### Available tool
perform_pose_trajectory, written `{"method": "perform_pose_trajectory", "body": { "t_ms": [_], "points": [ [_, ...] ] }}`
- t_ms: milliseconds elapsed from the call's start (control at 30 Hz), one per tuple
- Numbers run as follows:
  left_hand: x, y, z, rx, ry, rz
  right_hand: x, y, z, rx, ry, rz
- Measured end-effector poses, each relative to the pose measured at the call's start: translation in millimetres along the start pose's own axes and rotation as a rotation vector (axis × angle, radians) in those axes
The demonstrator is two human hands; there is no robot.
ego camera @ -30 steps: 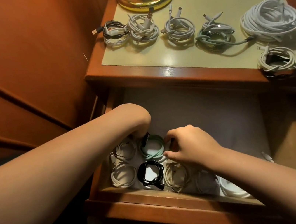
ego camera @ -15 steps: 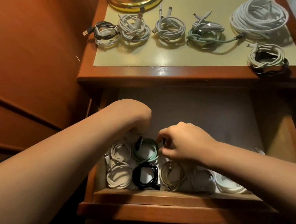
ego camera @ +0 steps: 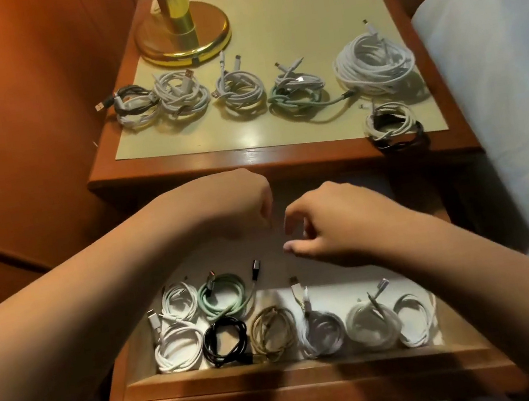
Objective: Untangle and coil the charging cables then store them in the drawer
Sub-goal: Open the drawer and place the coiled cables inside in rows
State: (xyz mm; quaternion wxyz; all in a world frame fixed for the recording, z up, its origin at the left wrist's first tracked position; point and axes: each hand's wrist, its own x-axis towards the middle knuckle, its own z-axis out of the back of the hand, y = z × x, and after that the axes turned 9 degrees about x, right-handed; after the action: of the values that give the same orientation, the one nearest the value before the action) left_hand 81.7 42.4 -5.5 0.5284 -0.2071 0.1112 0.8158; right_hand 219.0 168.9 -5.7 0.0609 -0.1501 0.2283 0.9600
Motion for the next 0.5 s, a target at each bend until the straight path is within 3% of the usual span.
{"method": "perform_pose_trajectory", "body": {
  "t_ms": [200, 333, 500],
  "points": [
    [15, -22, 13, -0.074, -0.35, 0.004, -26, -36, 62, 0.083, -0.26, -0.107],
    [29, -43, 13, -0.088, -0.502, -0.017, -34, -61, 80, 0.073, -0.448, -0.212],
    [39, -63, 20, -0.204, -0.701, -0.078, -33, -83, 82, 0.082, -0.513, -0.303]
  ]
}}
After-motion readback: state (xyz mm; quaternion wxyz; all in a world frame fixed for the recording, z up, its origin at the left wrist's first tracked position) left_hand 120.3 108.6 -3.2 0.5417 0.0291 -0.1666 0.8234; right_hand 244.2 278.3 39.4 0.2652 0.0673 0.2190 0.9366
